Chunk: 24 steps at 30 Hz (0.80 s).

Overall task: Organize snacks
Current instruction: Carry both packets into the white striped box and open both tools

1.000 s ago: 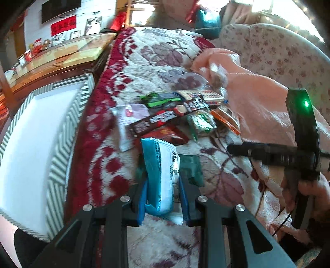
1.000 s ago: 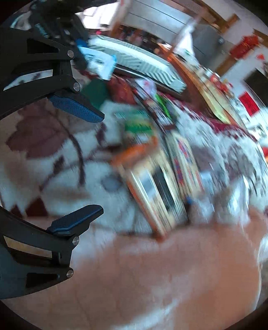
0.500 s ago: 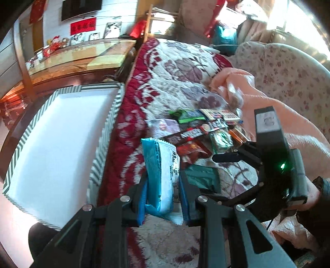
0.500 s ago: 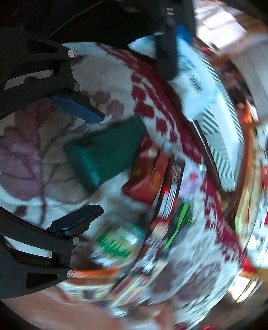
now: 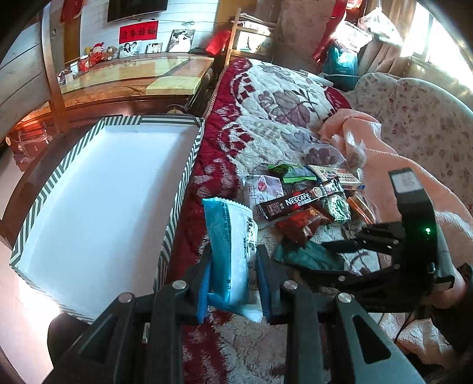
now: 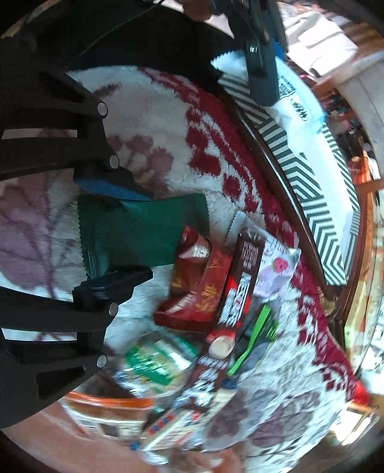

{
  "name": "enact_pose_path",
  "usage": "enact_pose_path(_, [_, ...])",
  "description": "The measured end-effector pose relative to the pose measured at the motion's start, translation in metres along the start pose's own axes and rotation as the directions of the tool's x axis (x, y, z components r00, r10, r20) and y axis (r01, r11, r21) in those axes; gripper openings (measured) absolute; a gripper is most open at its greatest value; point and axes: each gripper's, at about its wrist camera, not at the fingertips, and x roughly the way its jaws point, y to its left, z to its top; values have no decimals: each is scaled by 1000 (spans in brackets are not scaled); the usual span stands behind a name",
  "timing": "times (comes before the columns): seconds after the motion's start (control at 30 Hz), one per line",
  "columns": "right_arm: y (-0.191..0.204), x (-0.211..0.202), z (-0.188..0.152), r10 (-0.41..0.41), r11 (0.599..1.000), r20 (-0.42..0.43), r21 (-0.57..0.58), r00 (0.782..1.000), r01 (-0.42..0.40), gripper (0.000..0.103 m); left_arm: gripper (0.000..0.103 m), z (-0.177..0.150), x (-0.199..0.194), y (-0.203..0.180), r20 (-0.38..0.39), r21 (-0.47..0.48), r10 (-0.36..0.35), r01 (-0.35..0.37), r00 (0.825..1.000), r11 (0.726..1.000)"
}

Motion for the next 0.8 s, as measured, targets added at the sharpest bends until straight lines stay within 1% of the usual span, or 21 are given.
enact_pose_path(0.2, [4, -11, -15, 12, 999, 40, 47, 999, -14, 44, 29, 2, -5, 4, 13, -14, 11, -11, 1000, 1000])
enact_pose_path(0.37, [15, -25, -11, 47, 998, 84, 49, 995, -51, 44, 30, 6, -11, 10, 32, -25, 22, -21, 999, 999])
enact_pose_path(0.57, [28, -35, 5, 67, 997, 126, 24, 990, -71, 44, 30, 10, -18, 23, 51, -48, 45, -43, 998, 998])
enact_pose_path(0.8, [42, -40, 34, 79, 997, 164, -6, 983, -79, 44, 29, 16, -23, 42, 64, -74, 85, -80, 994, 994])
